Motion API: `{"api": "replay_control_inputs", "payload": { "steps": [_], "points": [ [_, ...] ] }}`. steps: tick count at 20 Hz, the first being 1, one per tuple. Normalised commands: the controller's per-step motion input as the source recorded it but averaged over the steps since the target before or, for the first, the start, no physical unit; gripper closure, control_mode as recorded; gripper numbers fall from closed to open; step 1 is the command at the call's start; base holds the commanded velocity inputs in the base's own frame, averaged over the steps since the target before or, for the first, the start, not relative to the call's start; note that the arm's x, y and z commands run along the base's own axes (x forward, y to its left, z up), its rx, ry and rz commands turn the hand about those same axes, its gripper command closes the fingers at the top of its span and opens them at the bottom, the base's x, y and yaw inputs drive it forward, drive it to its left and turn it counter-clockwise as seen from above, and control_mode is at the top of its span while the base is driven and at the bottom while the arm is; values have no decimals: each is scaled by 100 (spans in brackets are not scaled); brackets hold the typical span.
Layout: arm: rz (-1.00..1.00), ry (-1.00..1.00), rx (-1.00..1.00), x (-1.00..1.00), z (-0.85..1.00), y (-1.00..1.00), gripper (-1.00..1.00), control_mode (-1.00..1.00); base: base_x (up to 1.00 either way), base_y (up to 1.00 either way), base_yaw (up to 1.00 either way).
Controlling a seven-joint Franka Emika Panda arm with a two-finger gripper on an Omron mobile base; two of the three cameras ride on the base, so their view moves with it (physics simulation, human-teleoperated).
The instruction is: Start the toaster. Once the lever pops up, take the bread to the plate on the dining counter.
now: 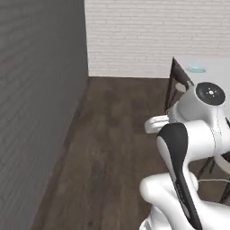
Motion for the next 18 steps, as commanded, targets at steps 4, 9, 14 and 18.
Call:
{"api": "replay_control_inputs", "payload": {
  "steps": [4, 9, 14, 18],
  "points": [
    [0, 0, 0, 0, 0, 0, 100, 100, 52, 46, -72],
    [0, 0, 0, 0, 0, 0, 100, 100, 57, 55, -70],
    [0, 0, 0, 0, 0, 0, 100, 100, 62, 61, -68],
    [0, 0, 0, 0, 0, 0, 100, 100, 69, 68, -64]
  ]
}}
